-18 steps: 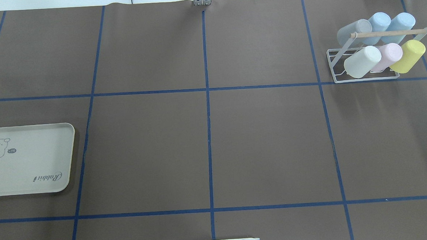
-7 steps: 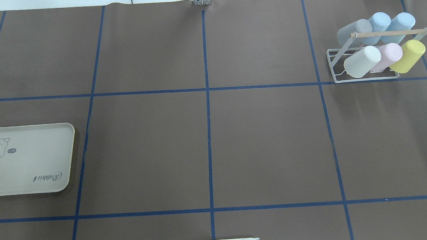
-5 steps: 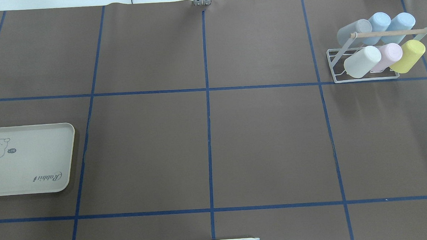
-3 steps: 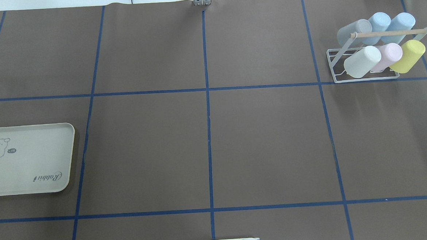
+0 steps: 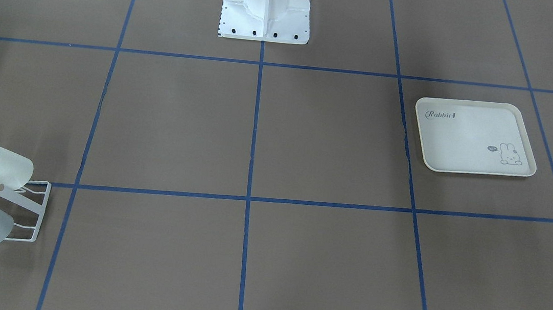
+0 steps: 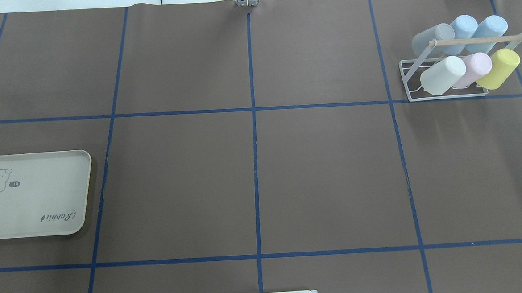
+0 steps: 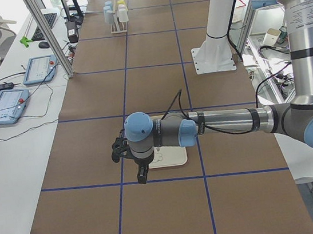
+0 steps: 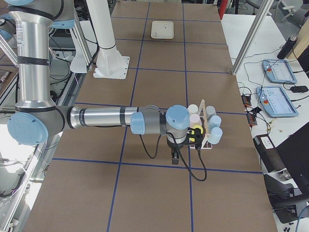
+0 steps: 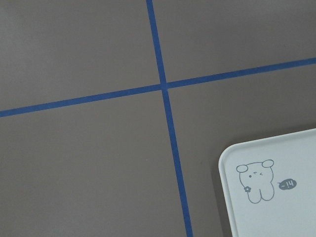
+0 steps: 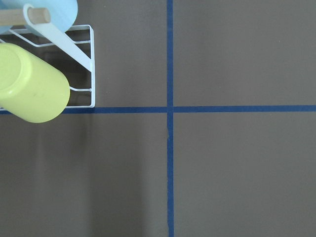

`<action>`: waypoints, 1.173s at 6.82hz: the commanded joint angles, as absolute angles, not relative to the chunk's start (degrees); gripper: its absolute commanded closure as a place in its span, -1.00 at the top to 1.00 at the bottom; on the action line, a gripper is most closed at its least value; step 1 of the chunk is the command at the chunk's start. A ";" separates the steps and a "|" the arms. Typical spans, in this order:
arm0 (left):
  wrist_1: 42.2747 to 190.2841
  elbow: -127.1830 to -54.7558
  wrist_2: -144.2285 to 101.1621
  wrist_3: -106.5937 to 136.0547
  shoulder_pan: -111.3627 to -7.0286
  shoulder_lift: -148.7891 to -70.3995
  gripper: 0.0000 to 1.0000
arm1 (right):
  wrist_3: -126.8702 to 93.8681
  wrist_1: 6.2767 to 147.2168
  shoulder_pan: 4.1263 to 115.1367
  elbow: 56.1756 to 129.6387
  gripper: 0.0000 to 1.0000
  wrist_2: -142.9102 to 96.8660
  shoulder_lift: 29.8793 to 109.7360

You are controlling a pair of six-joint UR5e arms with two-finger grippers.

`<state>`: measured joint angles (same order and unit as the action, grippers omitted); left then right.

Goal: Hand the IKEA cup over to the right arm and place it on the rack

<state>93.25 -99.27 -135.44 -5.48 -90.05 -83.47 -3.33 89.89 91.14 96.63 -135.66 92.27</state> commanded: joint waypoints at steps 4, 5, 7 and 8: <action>93.25 -99.67 -135.35 -5.36 -90.26 -83.23 1.00 | -3.34 89.56 91.14 96.77 1.00 -135.97 92.99; 93.25 -99.75 -135.35 -5.36 -90.26 -83.23 1.00 | -3.34 89.56 91.14 96.59 1.00 -135.97 92.99; 93.16 -99.76 -135.26 -4.84 -90.26 -83.41 1.00 | -3.34 89.56 91.14 96.59 1.00 -135.97 92.99; 93.08 -99.49 -135.26 -4.75 -90.26 -83.50 1.00 | -3.34 89.56 91.14 96.59 1.00 -135.97 92.99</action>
